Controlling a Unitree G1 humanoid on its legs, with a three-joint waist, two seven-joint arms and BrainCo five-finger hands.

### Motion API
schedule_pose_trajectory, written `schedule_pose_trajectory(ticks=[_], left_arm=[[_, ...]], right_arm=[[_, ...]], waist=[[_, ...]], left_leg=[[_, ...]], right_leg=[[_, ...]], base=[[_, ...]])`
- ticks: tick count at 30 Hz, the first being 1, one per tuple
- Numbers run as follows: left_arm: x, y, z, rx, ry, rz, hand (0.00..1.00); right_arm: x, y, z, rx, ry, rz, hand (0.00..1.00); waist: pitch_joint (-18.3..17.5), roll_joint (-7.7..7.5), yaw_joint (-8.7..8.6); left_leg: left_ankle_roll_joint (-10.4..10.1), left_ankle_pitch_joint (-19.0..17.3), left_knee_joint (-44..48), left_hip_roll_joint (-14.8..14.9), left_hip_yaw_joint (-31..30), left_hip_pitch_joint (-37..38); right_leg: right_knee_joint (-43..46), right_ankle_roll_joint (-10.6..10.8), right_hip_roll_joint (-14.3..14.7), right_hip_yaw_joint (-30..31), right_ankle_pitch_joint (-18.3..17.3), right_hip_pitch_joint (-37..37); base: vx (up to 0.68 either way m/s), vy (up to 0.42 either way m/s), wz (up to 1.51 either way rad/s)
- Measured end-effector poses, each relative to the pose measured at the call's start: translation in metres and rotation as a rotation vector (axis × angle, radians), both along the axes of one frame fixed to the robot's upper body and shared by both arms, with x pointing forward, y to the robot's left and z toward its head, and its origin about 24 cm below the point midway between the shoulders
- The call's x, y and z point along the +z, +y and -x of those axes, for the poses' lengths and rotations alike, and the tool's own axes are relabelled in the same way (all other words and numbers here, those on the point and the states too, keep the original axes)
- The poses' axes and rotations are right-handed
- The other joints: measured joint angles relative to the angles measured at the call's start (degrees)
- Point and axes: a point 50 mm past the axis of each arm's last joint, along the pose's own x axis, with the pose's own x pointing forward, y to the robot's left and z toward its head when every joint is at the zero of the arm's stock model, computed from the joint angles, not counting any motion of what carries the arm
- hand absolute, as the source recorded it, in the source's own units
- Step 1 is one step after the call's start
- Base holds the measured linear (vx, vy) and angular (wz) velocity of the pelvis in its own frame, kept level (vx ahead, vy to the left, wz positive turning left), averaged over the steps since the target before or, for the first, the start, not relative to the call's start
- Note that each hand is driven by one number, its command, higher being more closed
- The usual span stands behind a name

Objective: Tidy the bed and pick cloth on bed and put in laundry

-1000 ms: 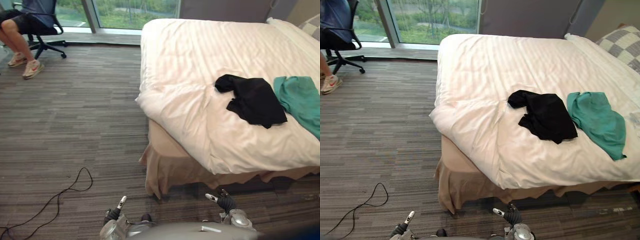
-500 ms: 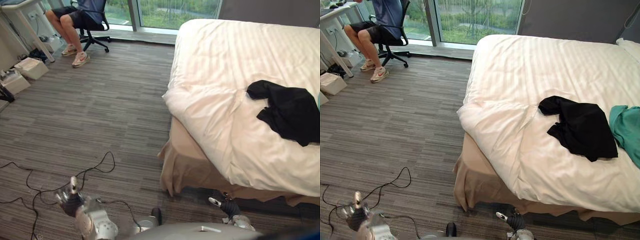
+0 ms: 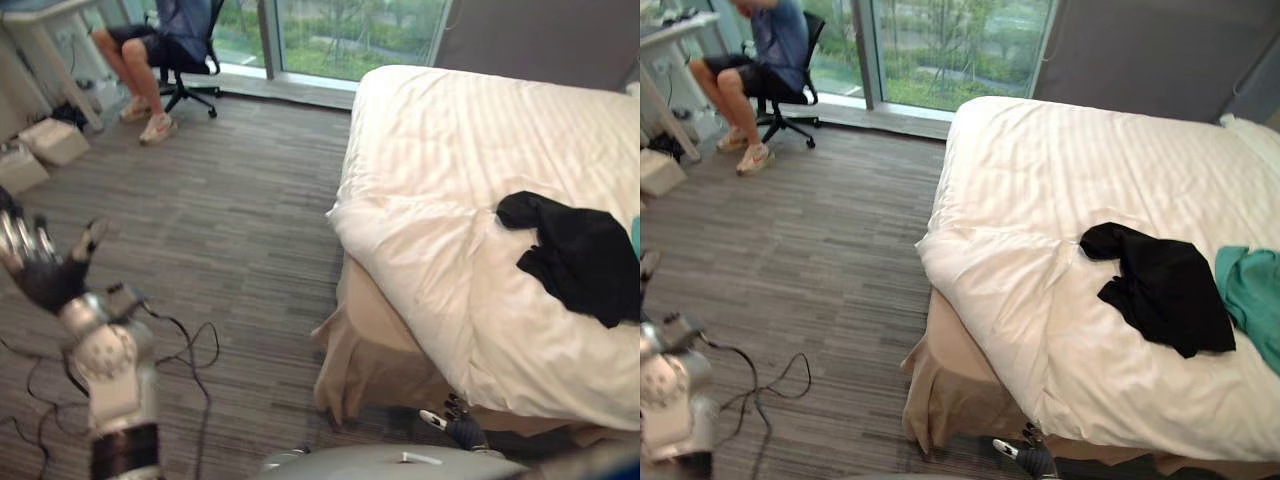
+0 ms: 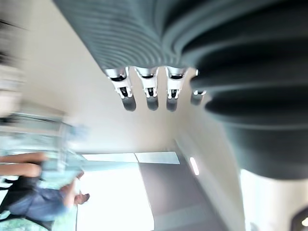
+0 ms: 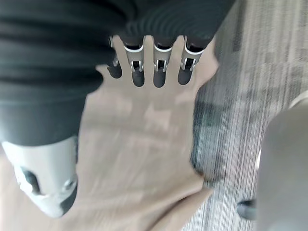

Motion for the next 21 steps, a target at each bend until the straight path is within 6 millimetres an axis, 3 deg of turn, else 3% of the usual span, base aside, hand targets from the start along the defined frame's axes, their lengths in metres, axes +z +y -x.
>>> schedule_pose_trajectory(ticks=[2,4,9,15,21], left_arm=[[0.012,-0.007,-0.008,-0.008,0.055,-0.196,0.00],[0.015,-0.016,-0.015,-0.048,0.100,-0.310,0.00],[0.009,-0.037,-0.040,-0.219,0.307,-0.568,0.00],[-0.019,-0.045,-0.059,-0.366,0.543,-0.614,0.00],[-0.029,-0.064,-0.078,-0.439,0.604,-0.676,0.00]], right_arm=[[-0.002,-0.010,0.019,-0.038,0.060,0.019,0.00],[-0.003,-0.011,0.029,-0.051,0.097,0.018,0.00],[-0.008,-0.002,0.043,-0.071,0.156,-0.017,0.00],[-0.009,-0.001,0.046,-0.104,0.180,-0.037,0.00],[-0.010,-0.006,0.050,-0.189,0.235,-0.050,0.00]], waist=[[-0.92,1.40,-1.03],[-1.10,1.39,-1.28],[-1.64,-0.26,-1.62],[-1.77,-0.58,-2.72],[-1.03,0.64,-3.40]], left_leg=[[-0.12,0.01,-0.01,0.60,2.42,0.83],[-0.80,0.45,0.00,1.14,3.73,1.10],[-2.48,1.77,0.00,3.97,6.39,1.71],[-3.14,4.38,0.01,5.55,7.88,1.69],[-3.59,5.52,-0.02,6.67,8.45,1.46]], right_leg=[[-0.27,0.03,0.39,2.25,0.02,0.04],[-0.43,0.03,1.10,3.09,0.02,-0.13],[0.35,-0.36,3.62,5.39,0.27,-1.44],[0.55,-0.67,5.39,6.94,0.44,-1.91],[0.51,-1.98,6.50,7.66,-0.08,-2.54]], base=[[0.06,-0.136,-0.39],[0.08,-0.175,-0.29],[0.09,-0.207,-0.20],[0.04,-0.171,-0.11],[0.00,-0.120,-0.04]])
